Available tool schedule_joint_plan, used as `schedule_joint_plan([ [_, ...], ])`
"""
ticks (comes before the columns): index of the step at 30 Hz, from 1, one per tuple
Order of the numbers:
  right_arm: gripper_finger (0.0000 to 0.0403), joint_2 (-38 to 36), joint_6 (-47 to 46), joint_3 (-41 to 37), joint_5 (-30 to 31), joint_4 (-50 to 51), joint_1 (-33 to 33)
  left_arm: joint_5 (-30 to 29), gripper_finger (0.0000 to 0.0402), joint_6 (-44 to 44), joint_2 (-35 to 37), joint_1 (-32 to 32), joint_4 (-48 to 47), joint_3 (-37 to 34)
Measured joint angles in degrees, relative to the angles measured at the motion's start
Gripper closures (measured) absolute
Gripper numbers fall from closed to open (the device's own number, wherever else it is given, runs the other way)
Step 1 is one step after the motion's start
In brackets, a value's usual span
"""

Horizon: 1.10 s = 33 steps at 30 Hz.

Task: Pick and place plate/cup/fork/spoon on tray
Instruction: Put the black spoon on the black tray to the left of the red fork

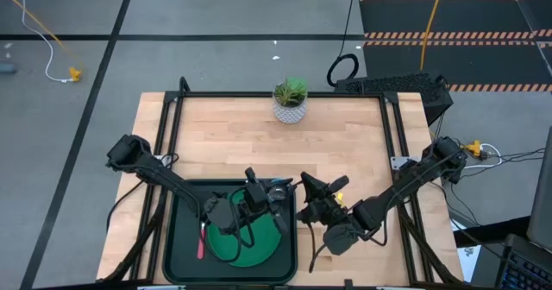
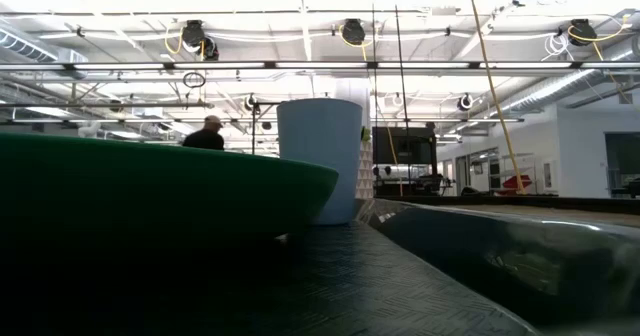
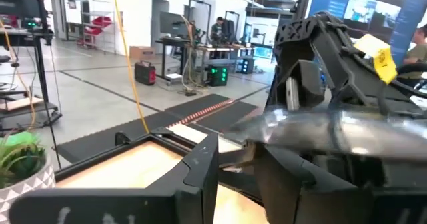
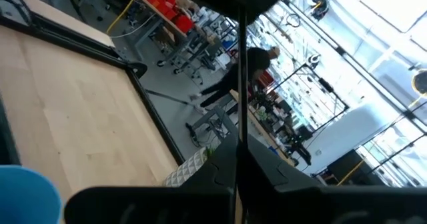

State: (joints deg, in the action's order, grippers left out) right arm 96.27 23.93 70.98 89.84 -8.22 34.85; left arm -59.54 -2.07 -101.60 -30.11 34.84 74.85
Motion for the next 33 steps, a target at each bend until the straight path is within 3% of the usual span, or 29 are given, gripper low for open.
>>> schedule_joint_plan([
  [33,0.0403,0.00,-0.03,0.00,0.14,-0.10,0.00,-1.06,0.0310,0.56,0.00,-0.02,-0.23,0.00],
])
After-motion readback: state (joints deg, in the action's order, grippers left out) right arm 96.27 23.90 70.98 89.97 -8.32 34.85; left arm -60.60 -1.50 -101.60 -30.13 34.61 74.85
